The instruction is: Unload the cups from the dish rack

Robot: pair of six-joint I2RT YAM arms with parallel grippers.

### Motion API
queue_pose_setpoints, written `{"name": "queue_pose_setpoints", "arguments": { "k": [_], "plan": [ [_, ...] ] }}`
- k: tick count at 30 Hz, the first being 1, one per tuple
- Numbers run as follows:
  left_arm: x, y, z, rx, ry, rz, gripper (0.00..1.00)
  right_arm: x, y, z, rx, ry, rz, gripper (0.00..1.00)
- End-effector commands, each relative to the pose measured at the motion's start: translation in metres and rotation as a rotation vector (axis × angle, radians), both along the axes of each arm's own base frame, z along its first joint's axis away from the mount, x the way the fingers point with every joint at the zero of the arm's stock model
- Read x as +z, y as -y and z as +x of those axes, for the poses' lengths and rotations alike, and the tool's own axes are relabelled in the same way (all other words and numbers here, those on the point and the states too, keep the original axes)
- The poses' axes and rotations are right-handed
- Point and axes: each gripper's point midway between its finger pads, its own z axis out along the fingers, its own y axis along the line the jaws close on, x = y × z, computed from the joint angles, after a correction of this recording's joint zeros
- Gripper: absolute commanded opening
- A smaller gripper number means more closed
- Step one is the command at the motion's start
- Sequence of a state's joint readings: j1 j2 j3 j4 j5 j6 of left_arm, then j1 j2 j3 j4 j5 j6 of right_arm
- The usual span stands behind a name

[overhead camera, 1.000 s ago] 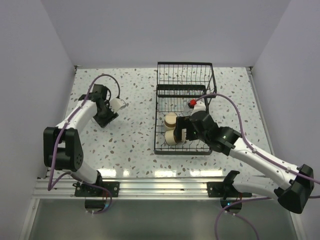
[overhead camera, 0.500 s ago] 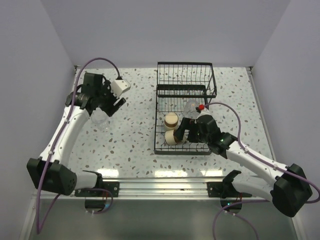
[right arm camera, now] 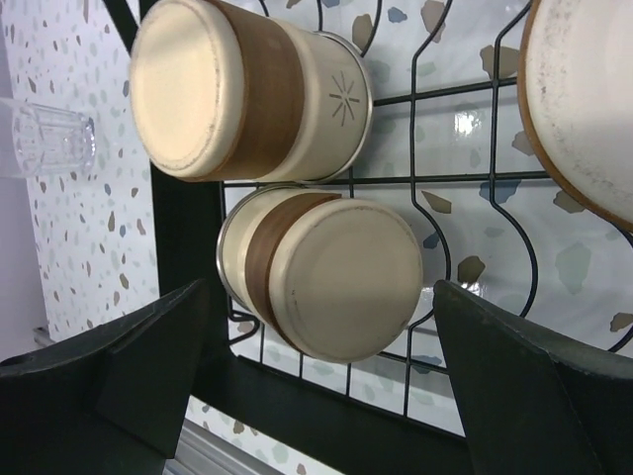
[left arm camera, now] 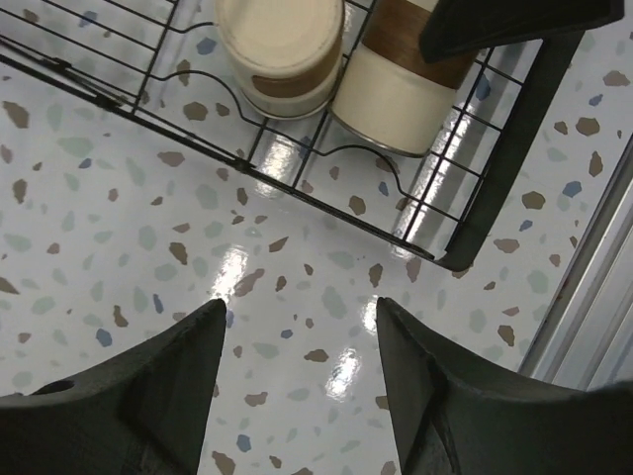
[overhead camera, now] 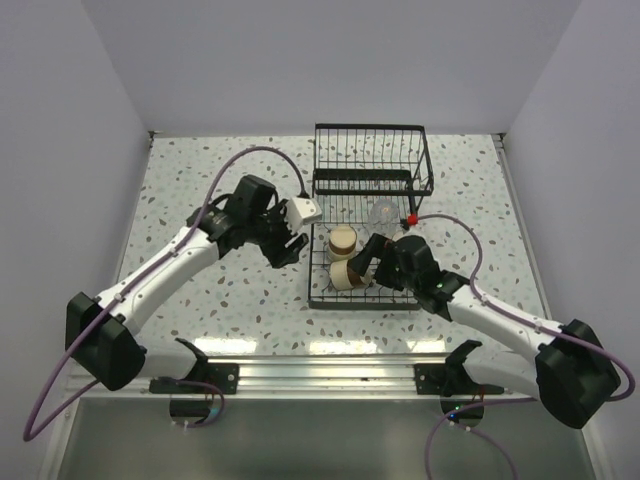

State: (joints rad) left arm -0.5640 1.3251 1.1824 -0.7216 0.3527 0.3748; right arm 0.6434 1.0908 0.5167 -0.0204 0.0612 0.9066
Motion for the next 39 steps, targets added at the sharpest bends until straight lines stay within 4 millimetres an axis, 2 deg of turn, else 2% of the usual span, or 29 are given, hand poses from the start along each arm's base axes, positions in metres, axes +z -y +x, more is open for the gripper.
{"name": "queue_pose_setpoints", "arguments": {
  "k": [1,9,15,23,29,31,35,39],
  "plan": [
    [0.0,0.024,-0.006,-0.024,0.003,-0.057,0.66,0.001,-0.005,0.009,-0.059,0.001,0.071,0.98],
    [-0.045,0.038,-0.017,-0.091,-0.083,-0.014,0.61,-0.016,-0.002,0.01,-0.105,-0.043,0.069,0.98],
    [-0.064,0.043,-0.017,-0.115,-0.124,-0.004,0.59,-0.019,-0.013,0.016,-0.077,-0.026,0.108,0.98],
    [-0.073,0.044,-0.02,-0.131,-0.128,-0.009,0.57,-0.008,-0.017,0.023,-0.069,0.028,0.13,0.97],
    [-0.068,0.044,-0.019,-0.137,-0.115,-0.013,0.57,-0.005,-0.021,0.02,-0.044,0.028,0.144,0.86],
    [-0.065,0.044,-0.019,-0.14,-0.11,-0.017,0.57,-0.006,-0.022,0.018,-0.042,0.018,0.152,0.86],
    [-0.064,0.045,-0.021,-0.148,-0.109,-0.022,0.57,-0.012,-0.025,0.013,-0.014,-0.014,0.142,0.95],
    [-0.068,0.043,-0.02,-0.141,-0.115,-0.011,0.56,-0.017,-0.026,0.01,0.0,-0.034,0.138,0.94]
  ]
}}
